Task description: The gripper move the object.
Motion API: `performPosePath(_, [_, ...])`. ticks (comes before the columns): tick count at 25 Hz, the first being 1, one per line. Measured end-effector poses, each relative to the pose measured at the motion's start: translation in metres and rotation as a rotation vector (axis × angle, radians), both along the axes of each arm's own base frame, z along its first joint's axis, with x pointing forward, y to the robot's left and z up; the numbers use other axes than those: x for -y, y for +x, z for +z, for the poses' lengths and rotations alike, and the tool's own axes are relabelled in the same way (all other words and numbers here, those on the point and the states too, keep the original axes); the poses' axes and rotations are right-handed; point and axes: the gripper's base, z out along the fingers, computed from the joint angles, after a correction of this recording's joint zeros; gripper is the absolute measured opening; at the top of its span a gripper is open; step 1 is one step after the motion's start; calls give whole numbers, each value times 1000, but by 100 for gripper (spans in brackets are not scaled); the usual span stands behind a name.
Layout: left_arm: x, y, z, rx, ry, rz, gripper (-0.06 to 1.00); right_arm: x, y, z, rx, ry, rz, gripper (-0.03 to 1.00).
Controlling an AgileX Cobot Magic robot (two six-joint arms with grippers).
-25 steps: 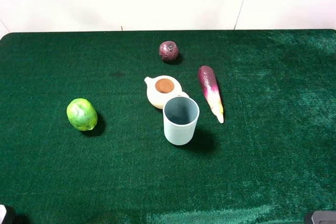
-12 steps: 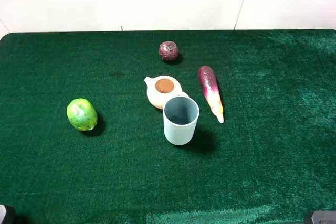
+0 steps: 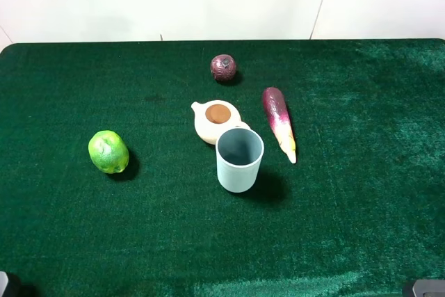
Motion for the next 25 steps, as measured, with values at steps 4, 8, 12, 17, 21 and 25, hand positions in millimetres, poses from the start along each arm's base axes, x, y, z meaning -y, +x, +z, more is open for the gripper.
performPosePath(4, [2, -8, -1, 56, 2, 19, 90, 0, 0, 0, 0, 0, 0, 69])
performPosePath(8, [2, -18, -1, 126, 5, 22, 90, 0, 0, 0, 0, 0, 0, 69])
performPosePath(12, [2, -22, -1, 152, 5, 22, 90, 0, 0, 0, 0, 0, 0, 69])
performPosePath(17, [2, -22, -1, 153, 6, 20, 90, 0, 0, 0, 0, 0, 0, 69])
performPosePath(21, [2, -22, -1, 153, 6, 20, 90, 0, 0, 0, 0, 0, 0, 69])
performPosePath(25, [2, -22, -1, 153, 6, 20, 90, 0, 0, 0, 0, 0, 0, 69])
